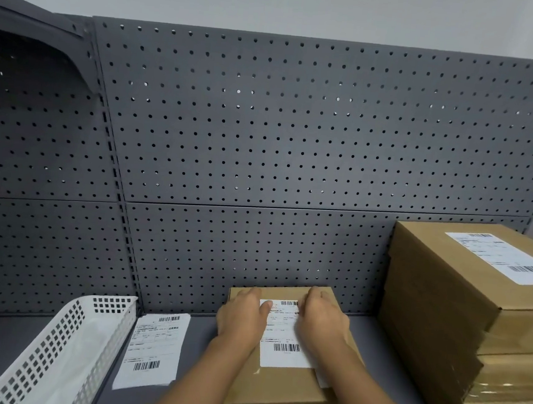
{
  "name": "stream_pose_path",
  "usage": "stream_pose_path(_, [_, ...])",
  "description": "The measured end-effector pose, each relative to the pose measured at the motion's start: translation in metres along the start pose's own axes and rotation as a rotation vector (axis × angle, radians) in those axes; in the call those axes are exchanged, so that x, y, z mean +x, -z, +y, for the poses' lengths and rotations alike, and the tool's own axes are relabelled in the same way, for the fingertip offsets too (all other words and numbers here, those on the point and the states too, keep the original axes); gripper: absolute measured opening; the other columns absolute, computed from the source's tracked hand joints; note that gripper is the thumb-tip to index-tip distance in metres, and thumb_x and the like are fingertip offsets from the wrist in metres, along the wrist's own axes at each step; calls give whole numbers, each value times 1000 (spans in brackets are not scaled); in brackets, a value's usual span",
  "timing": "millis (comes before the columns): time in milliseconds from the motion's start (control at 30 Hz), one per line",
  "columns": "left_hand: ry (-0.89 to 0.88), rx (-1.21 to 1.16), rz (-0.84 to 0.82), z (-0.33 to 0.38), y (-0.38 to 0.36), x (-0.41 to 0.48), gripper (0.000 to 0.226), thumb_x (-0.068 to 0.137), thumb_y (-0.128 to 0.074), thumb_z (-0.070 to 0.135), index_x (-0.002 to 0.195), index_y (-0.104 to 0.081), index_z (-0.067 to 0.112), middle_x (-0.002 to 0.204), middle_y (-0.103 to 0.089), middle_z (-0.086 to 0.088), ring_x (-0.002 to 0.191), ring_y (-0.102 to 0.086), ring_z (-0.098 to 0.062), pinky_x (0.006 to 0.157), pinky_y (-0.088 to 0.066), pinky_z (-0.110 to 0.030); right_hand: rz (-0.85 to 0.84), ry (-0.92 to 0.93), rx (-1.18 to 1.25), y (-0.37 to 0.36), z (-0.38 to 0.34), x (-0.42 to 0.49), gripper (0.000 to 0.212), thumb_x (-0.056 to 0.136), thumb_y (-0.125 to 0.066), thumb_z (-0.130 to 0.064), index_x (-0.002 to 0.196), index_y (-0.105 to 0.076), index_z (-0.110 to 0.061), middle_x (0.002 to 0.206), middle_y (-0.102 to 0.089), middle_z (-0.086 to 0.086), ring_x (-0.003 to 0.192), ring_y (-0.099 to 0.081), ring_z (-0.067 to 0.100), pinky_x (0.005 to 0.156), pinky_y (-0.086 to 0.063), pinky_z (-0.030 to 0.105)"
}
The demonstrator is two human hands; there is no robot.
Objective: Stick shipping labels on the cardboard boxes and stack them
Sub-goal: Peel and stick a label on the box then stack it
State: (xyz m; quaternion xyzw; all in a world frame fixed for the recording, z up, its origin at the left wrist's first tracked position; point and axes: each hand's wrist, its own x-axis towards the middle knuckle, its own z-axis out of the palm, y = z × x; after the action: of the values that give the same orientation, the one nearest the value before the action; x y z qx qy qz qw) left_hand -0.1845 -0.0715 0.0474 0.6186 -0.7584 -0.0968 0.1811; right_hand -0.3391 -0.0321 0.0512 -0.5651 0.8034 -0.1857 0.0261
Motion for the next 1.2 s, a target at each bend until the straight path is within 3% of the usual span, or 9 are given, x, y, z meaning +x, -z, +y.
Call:
stream_pose_path(100, [36,1,-39,4,8,6,34,105,-44,49,122,-55,22,118,-69,2,109,-65,-26,82,-46,-36,36,26,-68,1,-7,2,31,103,-36,-39,118,-52,-16,118,-61,3,97,-66,26,68,-37,35])
stream_pose_path(267, [48,70,2,13,5,7,44,102,-42,63,117,-50,22,105,-71,2,102,-66,-23,72,-41,-34,49,13,-152,-7,-14,7,51,103,-25,-59,120,-48,-18,117,-63,5,94,-69,25,65,-40,34])
stream_pose_path(467, [62,46,64,8,-2,10,30,106,-44,49,112,-54,21,99,-72,3,92,-67,-23,71,-44,-34,28,-13,-63,-11,-7,12,41,103,-35,-57,117,-49,-21,115,-62,1,94,-68,25,67,-39,34])
stream_pose_path(600, [91,32,72,7,0,10,20,109,-43,35,112,-55,20,87,-59,5,78,-56,-22,68,-40,-33,21,-4,-30,-7,1,14,14,103,-43,-33,110,-49,-22,111,-62,0,94,-65,26,68,-36,34])
stream_pose_path(700, [104,54,70,6,0,9,17,109,-40,26,117,-53,19,96,-65,1,78,-53,-22,68,-38,-33,18,-9,-24,-5,2,13,16,104,-39,-29,113,-48,-18,110,-63,2,95,-64,27,69,-38,35])
stream_pose_path(833, [98,57,53,15,1,8,32,106,-34,42,121,-50,17,97,-67,-1,82,-53,-23,70,-42,-34,61,-20,-34,1,-9,9,26,103,-34,-35,114,-51,-18,110,-65,2,95,-66,25,67,-38,35])
stream_pose_path(967, [76,112,40,22,-9,6,49,101,-37,63,124,-45,20,105,-72,0,95,-69,-22,67,-43,-34,3,-8,-149,-5,-19,3,40,104,-29,-50,124,-43,-18,121,-60,5,93,-70,23,64,-42,31])
stream_pose_path(1100, [85,119,20,19,-12,8,47,105,-37,59,127,-44,19,110,-71,-1,101,-69,-24,67,-41,-34,-58,-23,-157,-6,-14,8,28,104,-42,-42,121,-42,-20,122,-58,3,91,-69,22,62,-41,31])
stream_pose_path(1200, [83,112,10,18,-11,11,39,108,-37,51,127,-44,18,111,-71,0,102,-69,-24,67,-39,-34,-78,-25,-76,1,-9,8,14,102,-46,-30,113,-43,-21,119,-59,1,84,-58,23,65,-36,31])
